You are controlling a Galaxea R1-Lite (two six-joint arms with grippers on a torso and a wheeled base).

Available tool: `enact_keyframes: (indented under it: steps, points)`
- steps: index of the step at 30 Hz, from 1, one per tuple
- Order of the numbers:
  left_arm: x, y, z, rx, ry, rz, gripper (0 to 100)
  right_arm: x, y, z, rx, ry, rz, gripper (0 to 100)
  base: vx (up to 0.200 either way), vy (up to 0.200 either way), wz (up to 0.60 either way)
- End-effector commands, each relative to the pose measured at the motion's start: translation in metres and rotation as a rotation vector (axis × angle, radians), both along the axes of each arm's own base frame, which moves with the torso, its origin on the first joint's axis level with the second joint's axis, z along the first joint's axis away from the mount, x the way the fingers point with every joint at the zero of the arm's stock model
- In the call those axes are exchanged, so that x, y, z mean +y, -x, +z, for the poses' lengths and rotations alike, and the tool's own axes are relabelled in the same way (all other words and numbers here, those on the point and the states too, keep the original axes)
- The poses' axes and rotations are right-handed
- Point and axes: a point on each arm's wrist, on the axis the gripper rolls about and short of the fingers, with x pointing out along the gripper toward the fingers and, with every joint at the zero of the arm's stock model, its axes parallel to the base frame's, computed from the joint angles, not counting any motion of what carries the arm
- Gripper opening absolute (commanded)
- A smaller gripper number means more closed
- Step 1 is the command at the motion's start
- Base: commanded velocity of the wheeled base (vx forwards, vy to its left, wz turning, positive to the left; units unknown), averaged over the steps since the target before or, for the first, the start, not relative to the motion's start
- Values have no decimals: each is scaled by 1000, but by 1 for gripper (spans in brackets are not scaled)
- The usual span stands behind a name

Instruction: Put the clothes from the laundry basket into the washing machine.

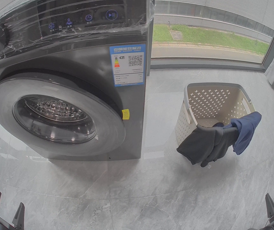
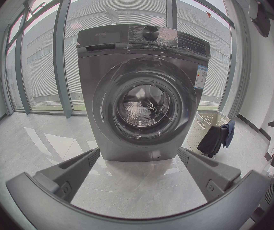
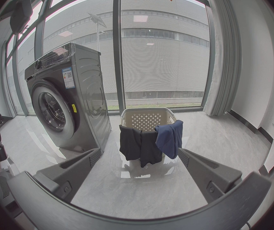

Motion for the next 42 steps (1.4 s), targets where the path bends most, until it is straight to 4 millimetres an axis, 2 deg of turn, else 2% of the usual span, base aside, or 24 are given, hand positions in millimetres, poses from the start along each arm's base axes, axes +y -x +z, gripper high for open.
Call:
enact_keyframes:
  steps: [1, 6, 9, 24, 42]
  points:
    - [0, 0, -4, 0, 0, 0, 100, 0, -1, -5, 14, 1, -1, 100, 0, 0, 0]
    - [0, 0, -4, 0, 0, 0, 100, 0, -1, -4, 13, 1, 0, 100, 0, 0, 600]
    - [0, 0, -4, 0, 0, 0, 100, 0, -1, -4, 13, 1, 0, 100, 0, 0, 0]
    - [0, 0, -4, 0, 0, 0, 100, 0, -1, -4, 13, 1, 0, 100, 0, 200, 0]
    - [0, 0, -4, 0, 0, 0, 100, 0, -1, -4, 13, -4, -3, 100, 0, 0, 0]
